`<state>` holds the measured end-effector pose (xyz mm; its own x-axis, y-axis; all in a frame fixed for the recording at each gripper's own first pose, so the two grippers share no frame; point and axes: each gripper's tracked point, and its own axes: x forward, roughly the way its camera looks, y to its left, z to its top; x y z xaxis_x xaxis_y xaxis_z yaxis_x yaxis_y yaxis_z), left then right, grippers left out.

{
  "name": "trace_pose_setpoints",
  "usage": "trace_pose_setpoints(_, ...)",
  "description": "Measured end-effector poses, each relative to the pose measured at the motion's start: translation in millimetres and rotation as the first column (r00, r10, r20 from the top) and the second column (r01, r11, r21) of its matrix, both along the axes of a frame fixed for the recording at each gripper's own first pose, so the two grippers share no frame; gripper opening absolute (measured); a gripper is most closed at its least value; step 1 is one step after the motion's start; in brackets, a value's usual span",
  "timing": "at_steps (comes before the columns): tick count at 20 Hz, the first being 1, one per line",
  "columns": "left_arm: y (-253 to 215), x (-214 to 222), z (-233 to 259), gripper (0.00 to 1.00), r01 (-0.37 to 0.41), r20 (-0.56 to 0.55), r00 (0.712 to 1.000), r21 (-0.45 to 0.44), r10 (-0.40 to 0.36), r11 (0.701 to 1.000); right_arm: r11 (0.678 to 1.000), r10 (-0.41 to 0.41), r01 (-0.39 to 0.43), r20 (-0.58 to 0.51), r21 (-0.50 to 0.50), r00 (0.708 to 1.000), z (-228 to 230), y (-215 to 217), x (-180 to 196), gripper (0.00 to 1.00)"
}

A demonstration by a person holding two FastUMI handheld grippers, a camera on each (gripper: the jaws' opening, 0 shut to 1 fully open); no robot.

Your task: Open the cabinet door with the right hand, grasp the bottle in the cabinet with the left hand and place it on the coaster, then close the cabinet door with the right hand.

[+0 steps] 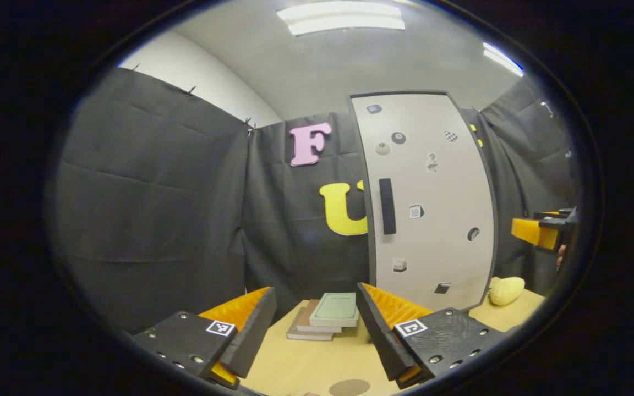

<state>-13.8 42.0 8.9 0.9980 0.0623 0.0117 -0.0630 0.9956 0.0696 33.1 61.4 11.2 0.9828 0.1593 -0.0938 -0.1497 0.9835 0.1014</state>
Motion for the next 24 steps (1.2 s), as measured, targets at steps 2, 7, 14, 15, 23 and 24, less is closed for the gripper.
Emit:
trace_pose_setpoints(2,14.7,-3.6,-1.4,0.87,-0.027,-0.003,1.000,-0.003,0.027,1.000,1.000,0.028,-0.028,0.008,0.010,1.000,11.1,16.2,10.3,0.98)
trace_pose_setpoints(7,57.1,-16.1,-8.1,0.89,-0.105,-0.013,0.994,0.006,0.105,0.994,0.995,0.099,-0.099,0.021,0.026,0.995,34.3,60.2,36.2,0.96)
trace_pose_setpoints(14,110.1,-34.5,-16.6,0.87,-0.198,-0.026,0.980,0.036,0.199,0.980,0.986,0.163,-0.163,-0.006,0.038,0.987,41.5,126.8,76.8,0.96)
trace_pose_setpoints(15,117.1,-36.7,-19.3,0.87,-0.208,-0.029,0.978,0.037,0.209,0.978,0.984,0.174,-0.173,-0.014,0.036,0.985,40.7,137.9,83.9,0.96)
trace_pose_setpoints(23,168.3,-52.9,-36.1,0.87,-0.284,-0.063,0.956,0.047,0.287,0.958,0.981,0.196,-0.196,-0.008,-0.002,0.981,45.5,205.0,127.6,0.96)
trace_pose_setpoints(24,175.1,-55.6,-37.3,0.89,-0.296,-0.068,0.952,0.049,0.299,0.954,0.981,0.193,-0.194,-0.006,-0.015,0.981,46.8,211.3,133.5,0.96)
